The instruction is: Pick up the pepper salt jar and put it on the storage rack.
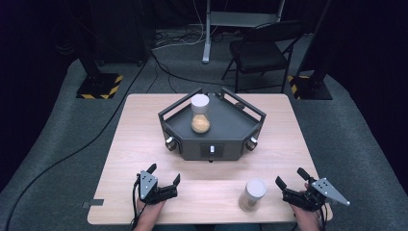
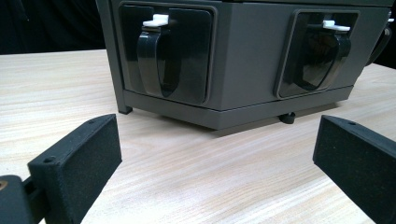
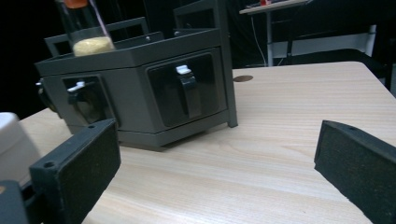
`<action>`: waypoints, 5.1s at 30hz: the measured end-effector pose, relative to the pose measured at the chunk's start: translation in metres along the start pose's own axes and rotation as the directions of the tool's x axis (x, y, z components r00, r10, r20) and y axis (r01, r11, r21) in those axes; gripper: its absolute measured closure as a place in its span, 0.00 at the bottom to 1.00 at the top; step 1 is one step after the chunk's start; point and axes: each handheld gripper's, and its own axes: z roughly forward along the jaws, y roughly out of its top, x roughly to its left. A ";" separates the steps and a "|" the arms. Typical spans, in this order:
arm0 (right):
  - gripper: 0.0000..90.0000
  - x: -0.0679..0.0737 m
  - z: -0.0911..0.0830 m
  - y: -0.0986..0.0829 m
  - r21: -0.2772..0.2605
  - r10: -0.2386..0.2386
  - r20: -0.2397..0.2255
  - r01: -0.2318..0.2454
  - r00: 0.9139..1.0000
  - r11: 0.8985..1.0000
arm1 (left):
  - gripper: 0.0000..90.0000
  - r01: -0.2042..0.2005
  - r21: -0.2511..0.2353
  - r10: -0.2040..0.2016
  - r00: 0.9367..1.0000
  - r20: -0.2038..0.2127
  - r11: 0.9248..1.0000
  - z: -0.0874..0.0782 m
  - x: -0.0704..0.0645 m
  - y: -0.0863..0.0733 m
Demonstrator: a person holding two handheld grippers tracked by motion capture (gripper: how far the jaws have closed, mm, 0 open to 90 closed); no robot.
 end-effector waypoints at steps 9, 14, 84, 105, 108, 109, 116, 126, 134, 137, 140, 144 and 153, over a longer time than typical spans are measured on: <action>0.00 0.002 -0.009 0.002 -0.007 -0.015 -0.059 0.015 0.998 1.000 | 0.01 -0.002 0.002 0.002 1.000 0.001 1.000 0.000 0.000 0.000; 0.00 0.002 -0.012 0.003 -0.006 -0.021 -0.089 0.020 0.996 1.000 | 0.01 -0.002 0.002 0.002 1.000 0.003 1.000 0.000 0.000 0.000; 0.00 0.008 0.006 0.011 0.020 -0.122 -0.388 0.141 0.913 0.990 | 0.01 0.005 0.004 -0.005 1.000 0.008 1.000 0.000 0.000 0.001; 0.00 0.017 0.024 0.012 0.033 -0.117 -0.412 0.144 0.904 0.989 | 0.01 0.001 0.005 -0.001 1.000 0.012 1.000 0.001 0.000 0.001; 0.00 0.017 0.025 0.012 0.036 -0.119 -0.410 0.147 0.904 0.988 | 0.01 0.003 0.005 -0.003 1.000 0.012 1.000 0.001 0.000 0.001; 0.01 0.017 0.025 0.012 0.037 -0.117 -0.410 0.145 0.905 0.989 | 0.01 0.002 0.005 -0.002 1.000 0.013 1.000 0.001 0.000 0.001; 0.02 0.018 0.033 0.013 0.049 -0.110 -0.429 0.144 0.897 0.988 | 0.01 0.004 0.005 -0.004 1.000 0.014 1.000 0.001 0.001 0.001; 0.31 0.029 0.034 0.017 0.081 -0.117 -0.395 0.162 0.911 0.983 | 0.01 0.003 0.003 -0.003 1.000 0.014 1.000 0.001 0.001 0.000; 0.34 0.032 0.032 0.021 0.088 -0.118 -0.376 0.162 0.919 0.983 | 0.01 0.007 0.001 -0.007 1.000 0.015 1.000 0.001 0.001 0.000; 0.35 0.030 0.033 0.022 0.092 -0.101 -0.379 0.146 0.920 0.985 | 0.01 0.011 -0.001 -0.011 1.000 0.015 1.000 0.001 0.001 0.000; 0.35 0.031 0.033 0.025 0.088 -0.099 -0.381 0.142 0.919 0.986 | 0.00 0.011 -0.003 -0.011 1.000 0.014 1.000 0.000 0.001 0.000; 0.35 0.035 0.035 0.032 0.084 -0.107 -0.373 0.148 0.922 0.985 | 0.00 0.000 0.004 0.000 1.000 0.015 1.000 0.001 0.001 0.001; 0.35 0.043 0.044 0.059 0.095 -0.124 -0.368 0.170 0.921 0.981 | 0.01 -0.003 0.005 0.003 1.000 0.016 1.000 0.001 0.001 0.001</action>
